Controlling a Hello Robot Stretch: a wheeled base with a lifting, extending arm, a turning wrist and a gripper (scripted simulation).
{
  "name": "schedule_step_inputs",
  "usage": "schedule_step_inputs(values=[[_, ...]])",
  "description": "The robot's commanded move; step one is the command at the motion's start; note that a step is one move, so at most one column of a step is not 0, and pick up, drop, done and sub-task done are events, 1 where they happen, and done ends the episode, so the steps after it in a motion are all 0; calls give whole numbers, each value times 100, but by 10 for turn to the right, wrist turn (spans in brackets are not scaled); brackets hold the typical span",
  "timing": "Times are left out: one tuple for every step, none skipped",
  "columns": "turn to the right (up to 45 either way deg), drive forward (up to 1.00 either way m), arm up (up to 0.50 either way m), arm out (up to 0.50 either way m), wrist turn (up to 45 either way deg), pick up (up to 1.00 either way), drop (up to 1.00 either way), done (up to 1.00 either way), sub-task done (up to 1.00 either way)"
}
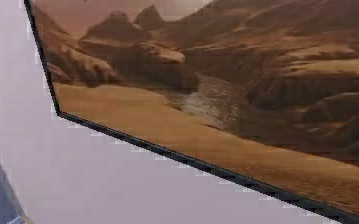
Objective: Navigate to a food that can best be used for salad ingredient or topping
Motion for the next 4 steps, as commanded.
schedule_step_inputs(values=[[-450,0,0,0,0,0,0,0,0],[-450,0,0,0,0,0,0,0,0],[-450,0,0,0,0,0,0,0,0],[-150,0,0,0,0,0,0,0,0]])
